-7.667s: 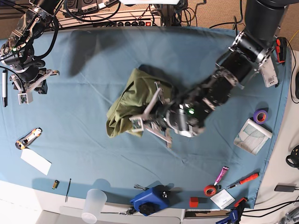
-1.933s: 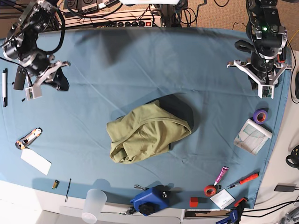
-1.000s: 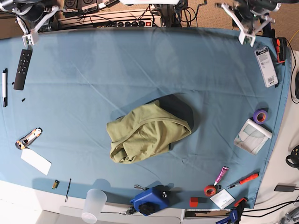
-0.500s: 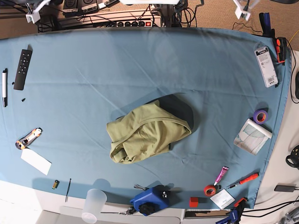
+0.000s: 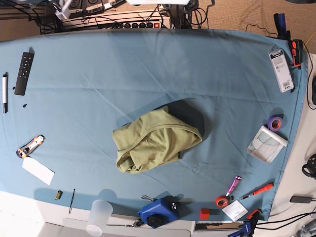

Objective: Layout the t-shirt on the table in an organized manner, then fold the t-shirt properly

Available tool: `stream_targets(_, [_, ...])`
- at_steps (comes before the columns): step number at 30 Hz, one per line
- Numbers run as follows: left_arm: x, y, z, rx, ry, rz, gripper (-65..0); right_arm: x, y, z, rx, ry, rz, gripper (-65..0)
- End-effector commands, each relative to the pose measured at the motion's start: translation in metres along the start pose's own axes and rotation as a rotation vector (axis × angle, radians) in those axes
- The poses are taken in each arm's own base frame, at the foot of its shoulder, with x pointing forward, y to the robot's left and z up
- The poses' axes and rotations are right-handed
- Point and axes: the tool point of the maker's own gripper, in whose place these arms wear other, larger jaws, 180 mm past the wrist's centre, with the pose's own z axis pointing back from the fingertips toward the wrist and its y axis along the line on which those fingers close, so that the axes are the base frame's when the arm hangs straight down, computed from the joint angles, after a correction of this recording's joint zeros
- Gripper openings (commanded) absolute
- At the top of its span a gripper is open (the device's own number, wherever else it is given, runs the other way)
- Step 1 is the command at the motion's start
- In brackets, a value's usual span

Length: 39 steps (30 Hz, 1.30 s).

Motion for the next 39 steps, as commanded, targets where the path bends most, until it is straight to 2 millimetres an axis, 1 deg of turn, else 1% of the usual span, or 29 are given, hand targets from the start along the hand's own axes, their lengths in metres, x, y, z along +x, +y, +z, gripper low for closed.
stream_targets(1, [-0.004,0.001,-0.005,0.006,0.014,-0.018,-65.0,0.001,-0.005,0.0,-0.017,0.009,0.019,-65.0])
stream_targets(5, [0.002,0.004,-0.029,0.037,0.02,-0.087,-65.0,0.005,-0.006,-0.025,-0.048,0.054,0.092,-65.0])
stream_targets(9, [0.016,0.006,-0.043,0.054,-0.028,-0.143,-65.0,0.007,-0.003,-0.053,-0.056,0.102,0.168,-65.0])
stream_targets(12, [0.034,0.006,-0.049,0.051,-0.115,-0.142,-65.0,0.011,0.004,-0.073,-0.039,0.107,0.216,-65.0])
stream_targets(16, [0.057,0.011,-0.05,0.061,-0.297,-0.113,-65.0,0.019,0.008,-0.096,-0.038,0.109,0.31,-65.0])
stream_targets(18, [0.063,0.015,-0.049,0.097,-0.374,-0.088,-65.0,0.027,0.011,-0.105,-0.032,0.092,0.35,-65.0])
stream_targets(20, [0.062,0.016,-0.052,0.124,-0.402,-0.064,-65.0,0.039,0.018,-0.113,-0.011,0.06,0.368,-65.0])
stream_targets(23, [0.058,0.01,-0.059,0.138,-0.4,-0.034,-65.0,0.058,0.016,-0.122,-0.058,0.009,0.333,-65.0])
stream_targets(25, [0.059,0.001,-0.064,0.128,-0.395,-0.02,-65.0,0.071,0.013,-0.127,-0.103,-0.05,0.302,-65.0])
stream_targets(27, [0.064,-0.008,-0.069,0.113,-0.395,-0.01,-65.0,0.079,0.013,-0.131,-0.138,-0.107,0.268,-65.0])
stream_targets(29, [0.068,-0.018,-0.072,0.097,-0.397,-0.002,-65.0,0.079,0.013,-0.136,-0.162,-0.131,0.24,-65.0])
stream_targets(32, [0.075,-0.035,-0.075,0.07,-0.412,0.008,-65.0,0.073,0.018,-0.141,-0.158,-0.119,0.225,-65.0])
stream_targets(34, [0.078,-0.043,-0.076,0.056,-0.419,0.014,-65.0,0.076,0.02,-0.141,-0.155,-0.134,0.226,-65.0])
stream_targets(37, [0.083,-0.05,-0.076,0.045,-0.429,0.016,-65.0,0.08,0.02,-0.14,-0.154,-0.144,0.228,-65.0])
stream_targets(39, [0.086,-0.05,-0.075,0.045,-0.437,0.014,-65.0,0.08,0.02,-0.14,-0.154,-0.144,0.228,-65.0])
